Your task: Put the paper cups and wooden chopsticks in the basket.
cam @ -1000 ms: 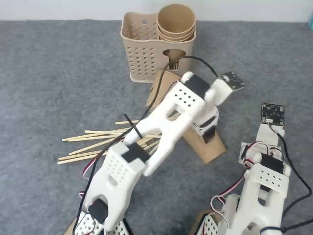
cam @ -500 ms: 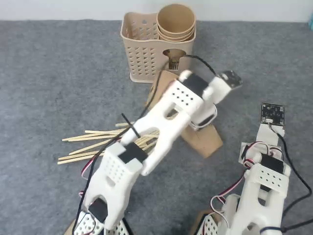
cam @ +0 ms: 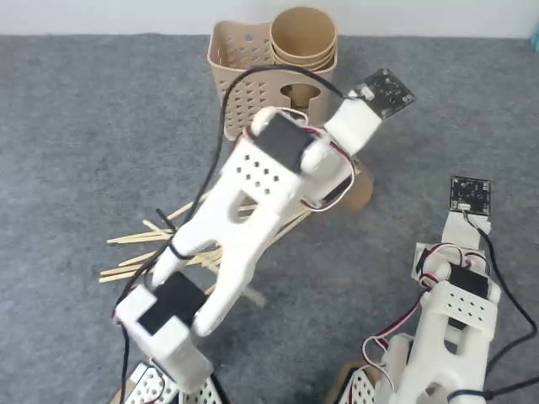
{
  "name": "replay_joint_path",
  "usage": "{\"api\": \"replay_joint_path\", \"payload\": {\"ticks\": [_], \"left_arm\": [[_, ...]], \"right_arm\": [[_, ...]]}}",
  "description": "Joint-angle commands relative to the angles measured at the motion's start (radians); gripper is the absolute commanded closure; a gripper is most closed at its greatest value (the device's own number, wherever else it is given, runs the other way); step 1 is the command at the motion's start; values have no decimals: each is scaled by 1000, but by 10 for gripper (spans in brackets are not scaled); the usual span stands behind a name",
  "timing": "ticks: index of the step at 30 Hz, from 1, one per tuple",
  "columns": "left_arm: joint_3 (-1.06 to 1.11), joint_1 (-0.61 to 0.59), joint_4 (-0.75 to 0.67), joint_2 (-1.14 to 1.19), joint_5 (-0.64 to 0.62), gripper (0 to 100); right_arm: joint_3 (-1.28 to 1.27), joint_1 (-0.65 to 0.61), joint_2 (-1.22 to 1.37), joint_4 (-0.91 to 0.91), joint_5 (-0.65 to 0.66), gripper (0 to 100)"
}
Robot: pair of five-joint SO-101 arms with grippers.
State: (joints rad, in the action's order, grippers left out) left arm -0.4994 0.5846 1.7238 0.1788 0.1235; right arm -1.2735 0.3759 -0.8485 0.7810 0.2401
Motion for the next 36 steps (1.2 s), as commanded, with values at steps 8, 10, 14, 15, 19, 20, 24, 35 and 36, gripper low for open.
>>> {"api": "replay_joint_path", "payload": {"ticks": [8,10,14,15,19,20,24,35,36], "left_arm": [[-189,-11,26,-163,41,988],[-272,-12,26,-166,43,988],[-420,-64,5,-160,87,988],[-438,-80,-9,-160,94,988],[-486,-144,-75,-160,107,988],[-486,-163,-104,-160,107,988],[-475,-216,-252,-160,104,988],[-229,-247,-724,-158,166,988],[-191,-247,-769,-158,175,988]], "right_arm": [[2,5,-22,-21,6,903],[2,5,-22,-21,6,903],[2,5,-21,-21,6,903],[2,5,-21,-21,6,903],[0,4,-21,-21,6,903],[0,4,-21,-21,6,903],[-2,4,-21,-22,6,903],[-28,4,-28,-61,12,903],[-28,4,-28,-61,12,903]]}}
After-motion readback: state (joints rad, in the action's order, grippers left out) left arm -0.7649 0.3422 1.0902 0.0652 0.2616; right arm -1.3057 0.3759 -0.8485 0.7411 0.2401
